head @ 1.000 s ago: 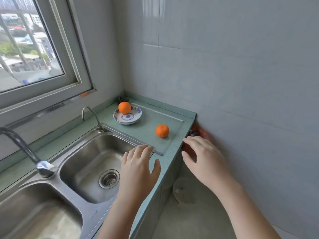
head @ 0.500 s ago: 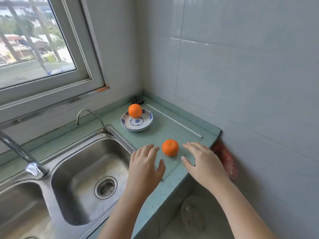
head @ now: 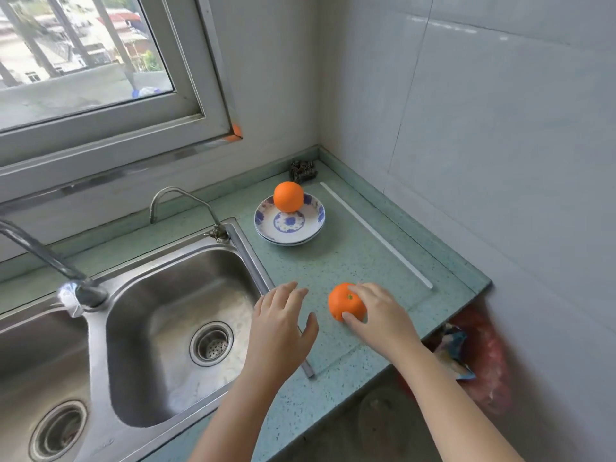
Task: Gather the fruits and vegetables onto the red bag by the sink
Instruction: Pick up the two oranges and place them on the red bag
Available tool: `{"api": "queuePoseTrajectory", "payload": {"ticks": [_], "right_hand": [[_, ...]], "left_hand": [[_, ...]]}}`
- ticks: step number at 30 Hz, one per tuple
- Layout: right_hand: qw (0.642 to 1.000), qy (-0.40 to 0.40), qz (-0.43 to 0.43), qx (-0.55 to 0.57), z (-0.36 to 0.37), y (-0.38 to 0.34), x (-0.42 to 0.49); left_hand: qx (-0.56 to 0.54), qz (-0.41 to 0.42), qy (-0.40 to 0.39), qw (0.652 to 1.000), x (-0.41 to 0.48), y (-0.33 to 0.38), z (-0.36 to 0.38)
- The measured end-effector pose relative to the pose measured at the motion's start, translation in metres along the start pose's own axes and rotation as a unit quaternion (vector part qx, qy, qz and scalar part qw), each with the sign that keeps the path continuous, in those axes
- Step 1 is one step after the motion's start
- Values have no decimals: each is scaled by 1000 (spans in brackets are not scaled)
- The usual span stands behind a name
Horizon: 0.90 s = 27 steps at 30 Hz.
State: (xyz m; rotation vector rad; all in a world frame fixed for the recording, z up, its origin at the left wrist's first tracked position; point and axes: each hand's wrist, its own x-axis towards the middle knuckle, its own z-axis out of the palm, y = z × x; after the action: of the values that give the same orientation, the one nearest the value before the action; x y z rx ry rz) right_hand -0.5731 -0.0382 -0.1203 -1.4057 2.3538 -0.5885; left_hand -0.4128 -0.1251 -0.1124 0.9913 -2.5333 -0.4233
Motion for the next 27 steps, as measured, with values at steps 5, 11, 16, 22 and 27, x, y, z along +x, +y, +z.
{"api": "queuePoseTrajectory", "payload": {"ticks": [5, 11, 16, 22, 27], "right_hand": [[999, -45, 19, 3, 18, 15, 32], [994, -89, 41, 47, 35, 22, 49], [989, -81, 68, 104, 34, 25, 70], [989, -53, 74, 115, 26, 27, 109], [989, -12, 73, 130, 20, 24, 149]], "left_hand": [[-12, -32, -17, 999, 26, -15, 20], [-18, -53, -33, 998, 52, -27, 36], [-34, -54, -31, 997, 77, -33, 40], [-53, -53, -4, 997, 120, -48, 45], [-67, -55, 19, 996, 168, -70, 52]]}}
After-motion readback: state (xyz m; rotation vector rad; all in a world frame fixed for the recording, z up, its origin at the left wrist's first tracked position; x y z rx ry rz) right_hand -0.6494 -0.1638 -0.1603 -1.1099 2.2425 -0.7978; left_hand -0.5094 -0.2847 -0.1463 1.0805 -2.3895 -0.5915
